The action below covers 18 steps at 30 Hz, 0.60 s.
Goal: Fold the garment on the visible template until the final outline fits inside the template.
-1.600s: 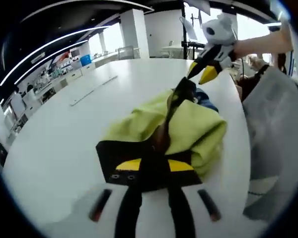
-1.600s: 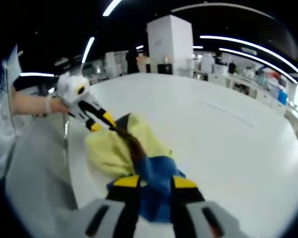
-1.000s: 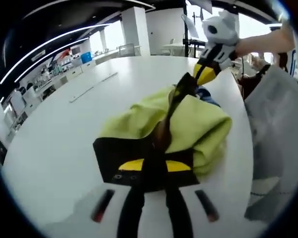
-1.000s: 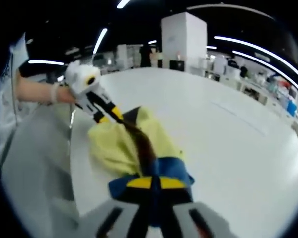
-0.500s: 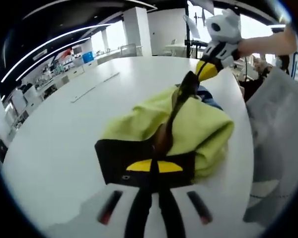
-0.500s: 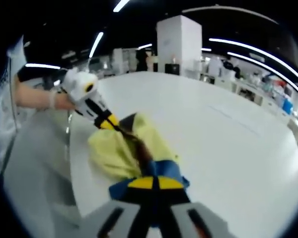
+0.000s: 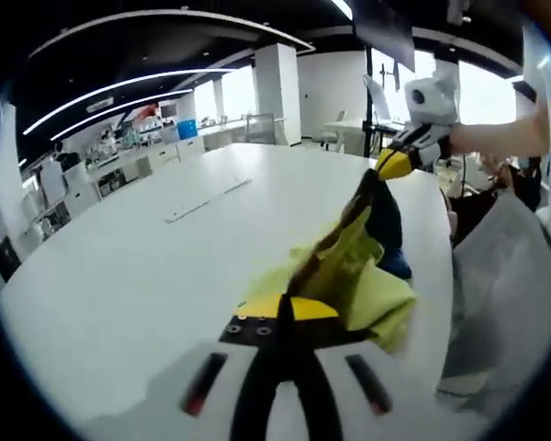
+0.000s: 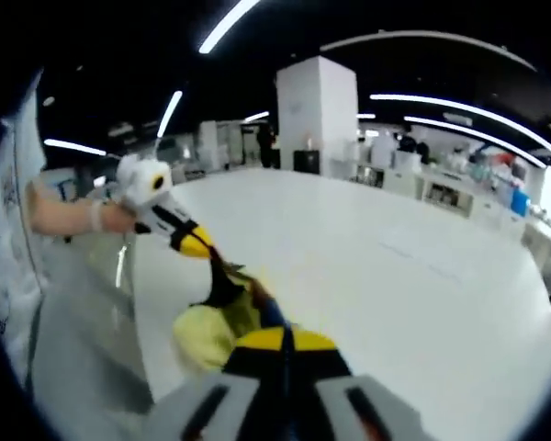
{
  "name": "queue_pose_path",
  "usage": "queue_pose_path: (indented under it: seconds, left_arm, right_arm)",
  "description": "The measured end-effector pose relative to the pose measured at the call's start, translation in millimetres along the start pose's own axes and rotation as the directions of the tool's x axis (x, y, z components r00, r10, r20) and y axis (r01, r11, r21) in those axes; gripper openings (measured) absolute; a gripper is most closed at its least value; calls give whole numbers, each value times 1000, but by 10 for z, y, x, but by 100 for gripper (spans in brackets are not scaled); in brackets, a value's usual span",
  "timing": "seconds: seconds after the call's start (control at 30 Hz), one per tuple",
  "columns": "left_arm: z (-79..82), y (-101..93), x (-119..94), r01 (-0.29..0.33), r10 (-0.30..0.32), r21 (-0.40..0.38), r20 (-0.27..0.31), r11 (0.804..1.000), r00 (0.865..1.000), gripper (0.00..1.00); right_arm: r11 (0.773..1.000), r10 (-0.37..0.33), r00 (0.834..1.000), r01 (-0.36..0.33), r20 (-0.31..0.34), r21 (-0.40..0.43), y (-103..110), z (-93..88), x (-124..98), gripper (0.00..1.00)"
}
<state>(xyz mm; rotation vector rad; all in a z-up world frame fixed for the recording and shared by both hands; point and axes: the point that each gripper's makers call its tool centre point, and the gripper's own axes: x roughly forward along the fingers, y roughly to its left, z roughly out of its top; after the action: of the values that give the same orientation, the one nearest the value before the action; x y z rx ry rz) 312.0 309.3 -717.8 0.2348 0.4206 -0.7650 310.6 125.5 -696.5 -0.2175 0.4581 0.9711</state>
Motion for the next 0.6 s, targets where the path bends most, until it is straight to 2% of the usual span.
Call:
queue_pose_path:
  seconds: [0.07,0.17,0.23,0.47,0.6]
  left_arm:
    - [104,37,-45,-1,1,2,6,1000,1000,0]
    - [383,109,-139,-21,20,30,35,999,999,0]
    - [496,138,-160,-28,26,31,52,999,998,0]
    - [855,271,-225,-36,35,6,126,999,991,0]
    - [988,472,-265,-33,39,-34,173,999,984,0]
  right_arm:
    - [1000,-2,1000,2,17,-13,-23,128,-31,0]
    - [1000,-2,999,3,52,-26,-54,328,-72,0]
    - [999,-1,997,3,73,-32,-62,436,-87,0]
    - [999,-8,991,15,132,-50,-137,762,-115,0]
    - [999,-13,983,22,183,-50,-208,964,-128,0]
